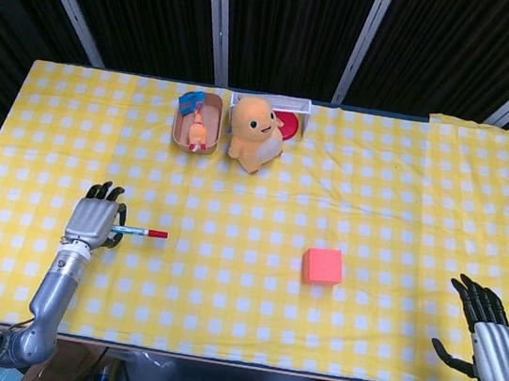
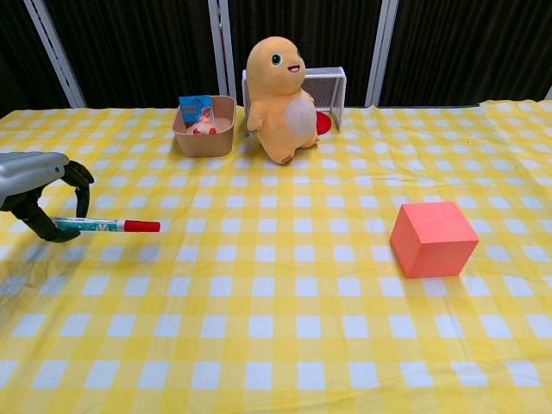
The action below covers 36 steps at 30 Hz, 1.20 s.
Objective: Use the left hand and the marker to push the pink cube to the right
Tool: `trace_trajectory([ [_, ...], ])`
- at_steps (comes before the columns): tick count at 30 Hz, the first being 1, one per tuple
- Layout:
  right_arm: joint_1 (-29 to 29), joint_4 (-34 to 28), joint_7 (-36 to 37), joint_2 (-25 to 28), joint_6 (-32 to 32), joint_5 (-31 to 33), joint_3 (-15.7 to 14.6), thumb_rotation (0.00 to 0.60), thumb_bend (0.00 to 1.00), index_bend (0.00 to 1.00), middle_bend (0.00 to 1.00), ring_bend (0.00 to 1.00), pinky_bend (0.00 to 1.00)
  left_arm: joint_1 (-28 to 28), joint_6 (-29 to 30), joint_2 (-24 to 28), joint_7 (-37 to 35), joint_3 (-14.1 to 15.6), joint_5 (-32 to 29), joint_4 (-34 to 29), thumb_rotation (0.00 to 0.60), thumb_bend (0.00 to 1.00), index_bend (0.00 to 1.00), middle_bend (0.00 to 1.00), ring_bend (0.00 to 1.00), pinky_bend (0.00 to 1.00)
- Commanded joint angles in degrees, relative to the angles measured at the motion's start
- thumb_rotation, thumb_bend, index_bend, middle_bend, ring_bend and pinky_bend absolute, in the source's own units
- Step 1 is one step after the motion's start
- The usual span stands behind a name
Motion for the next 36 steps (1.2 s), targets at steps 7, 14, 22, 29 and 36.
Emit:
trace_trajectory([
  [7, 0.0, 0.0, 0.4, 0.0, 0.0, 0.0, 0.1, 0.6, 0.32, 0.0, 0.0, 0.0, 0.0, 1.1, -2.0, -0.6, -2.2, 0.5, 1.0, 4.0, 0.6, 0.29, 0.42, 0.07, 0.0, 0.07],
  [14, 0.0, 0.1, 0.5, 0.1, 0.0, -0.1, 0.0, 0.6, 0.32, 0.0, 0.0, 0.0, 0.0, 1.4, -2.6, -0.4, -3.1, 0.1, 2.1, 4.1, 0.6, 0.26, 0.35, 0.05, 0.0, 0.07],
  [22, 0.0, 0.2, 0.4, 0.2, -0.2, -0.1, -0.1, 0.6, 0.32, 0.0, 0.0, 0.0, 0.0, 3.2, -1.0, 1.3, -5.4, 0.4, 5.0, 1.8, 0.6, 0.26, 0.31, 0.04, 0.0, 0.06],
  [29, 0.1, 0.7, -0.3, 0.1, -0.1, -0.4, -0.1, 0.6, 0.32, 0.0, 0.0, 0.0, 0.0, 9.6, 5.8, 7.6, -12.2, 4.4, 15.4, -5.5, 0.6, 0.18, 0.02, 0.0, 0.0, 0.02],
  [36, 0.1, 1.2, -2.3, -0.2, 0.0, -1.0, -0.3, 0.6, 0.32, 0.0, 0.0, 0.0, 0.0, 16.6, 13.9, 13.2, -17.7, 9.9, 27.7, -7.4, 0.6, 0.11, 0.0, 0.0, 0.0, 0.0],
])
